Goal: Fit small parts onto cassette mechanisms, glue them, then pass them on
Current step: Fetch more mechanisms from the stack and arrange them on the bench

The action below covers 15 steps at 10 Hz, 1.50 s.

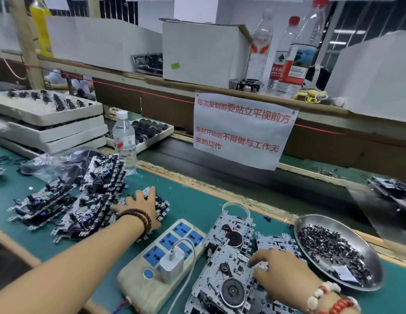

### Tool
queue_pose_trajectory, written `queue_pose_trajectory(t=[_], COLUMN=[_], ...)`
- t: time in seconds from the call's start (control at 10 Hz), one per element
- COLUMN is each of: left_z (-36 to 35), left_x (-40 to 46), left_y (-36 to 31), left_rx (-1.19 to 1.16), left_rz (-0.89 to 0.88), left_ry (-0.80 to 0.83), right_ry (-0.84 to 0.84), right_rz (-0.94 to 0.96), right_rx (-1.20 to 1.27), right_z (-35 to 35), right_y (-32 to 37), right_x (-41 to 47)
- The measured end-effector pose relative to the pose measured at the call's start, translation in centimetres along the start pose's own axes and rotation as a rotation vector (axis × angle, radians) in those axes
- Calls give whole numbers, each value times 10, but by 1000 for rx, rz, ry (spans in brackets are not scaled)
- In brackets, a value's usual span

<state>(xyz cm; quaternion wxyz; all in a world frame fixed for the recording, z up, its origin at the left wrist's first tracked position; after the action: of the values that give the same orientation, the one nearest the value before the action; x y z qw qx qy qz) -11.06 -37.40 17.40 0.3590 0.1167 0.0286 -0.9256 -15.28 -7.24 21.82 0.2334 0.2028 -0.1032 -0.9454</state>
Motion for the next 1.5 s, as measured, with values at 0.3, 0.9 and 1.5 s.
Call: queue_pose_trajectory(t=[0.3, 0.9, 1.5], left_z=[11, 7, 44], left_x=[3, -1, -109], left_y=[5, 5, -85], left_rx=[-241, -98, -171], left_rz=[-29, -64, -471], left_ry=[-24, -21, -151], right_ry=[11, 18, -84], right_rz=[-8, -103, -218], right_rx=[163, -27, 497], right_z=[3, -26, -58], right_y=[-16, -72, -85], right_x=[-2, -15, -28])
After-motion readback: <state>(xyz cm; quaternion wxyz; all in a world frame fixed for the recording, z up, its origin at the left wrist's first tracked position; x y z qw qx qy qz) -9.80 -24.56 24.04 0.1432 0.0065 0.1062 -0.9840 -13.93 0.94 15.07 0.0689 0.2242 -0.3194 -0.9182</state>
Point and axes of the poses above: each hand's wrist, its own x-axis towards the middle knuckle, its own z-axis out of the back of the hand, y = z × x, the point moved 6 cm from there along x, towards the middle knuckle, and after that the axes turned 5 degrees about -z, right-handed, at the moved point
